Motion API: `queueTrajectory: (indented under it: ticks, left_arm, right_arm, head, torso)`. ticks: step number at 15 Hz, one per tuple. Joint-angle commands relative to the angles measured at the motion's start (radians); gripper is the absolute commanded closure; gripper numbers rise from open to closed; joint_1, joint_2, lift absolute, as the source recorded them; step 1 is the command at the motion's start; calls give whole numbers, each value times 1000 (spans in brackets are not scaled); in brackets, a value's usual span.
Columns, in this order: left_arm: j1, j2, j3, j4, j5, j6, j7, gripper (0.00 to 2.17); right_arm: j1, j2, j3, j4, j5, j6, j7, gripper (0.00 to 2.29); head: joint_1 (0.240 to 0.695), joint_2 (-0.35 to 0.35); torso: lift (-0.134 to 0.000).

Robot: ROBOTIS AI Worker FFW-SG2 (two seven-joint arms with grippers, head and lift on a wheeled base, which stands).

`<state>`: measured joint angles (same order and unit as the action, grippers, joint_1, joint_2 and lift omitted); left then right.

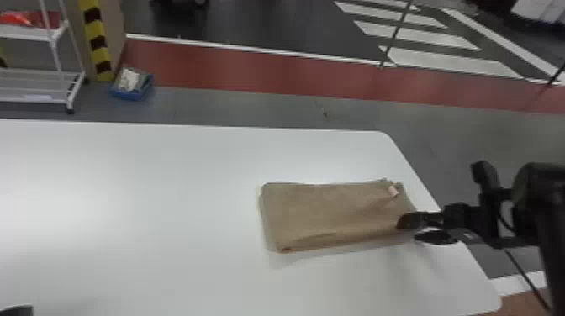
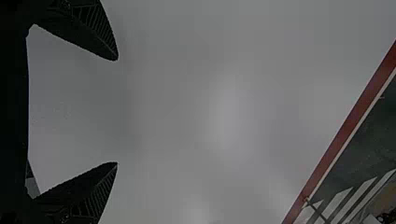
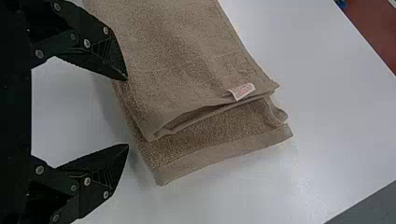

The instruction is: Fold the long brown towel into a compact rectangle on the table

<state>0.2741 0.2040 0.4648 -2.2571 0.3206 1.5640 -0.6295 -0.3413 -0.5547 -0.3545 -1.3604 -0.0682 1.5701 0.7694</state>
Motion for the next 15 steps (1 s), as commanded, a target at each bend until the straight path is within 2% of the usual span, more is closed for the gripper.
queueTrajectory:
  ticks: [1, 3, 8, 12, 15]
  left_arm:
    - [0, 0, 0, 1, 0, 7, -1, 80]
    - [0, 0, 0, 2, 0, 7, -2, 80]
    - [0, 6, 0, 10, 2, 7, -2, 80]
    - [-3, 8, 2, 16, -3, 7, -1, 80]
    - [-6, 8, 0, 16, -6, 7, 1, 80]
  right_arm:
    - [-2, 4, -1, 10, 1, 2, -4, 515]
    - [-4, 7, -1, 10, 1, 2, -10, 657]
    - [-4, 29, -12, 10, -1, 2, -13, 1301]
    - [13, 59, -28, -19, -21, 2, -2, 1301]
    - [57, 91, -40, -158, -81, 2, 14, 1301]
  head:
    - [695, -280]
    - [695, -280]
    - [695, -273]
    - [695, -256]
    - [695, -227]
  torso:
    - [-123]
    - [-123]
    - [-123]
    - [-123]
    - [-123]
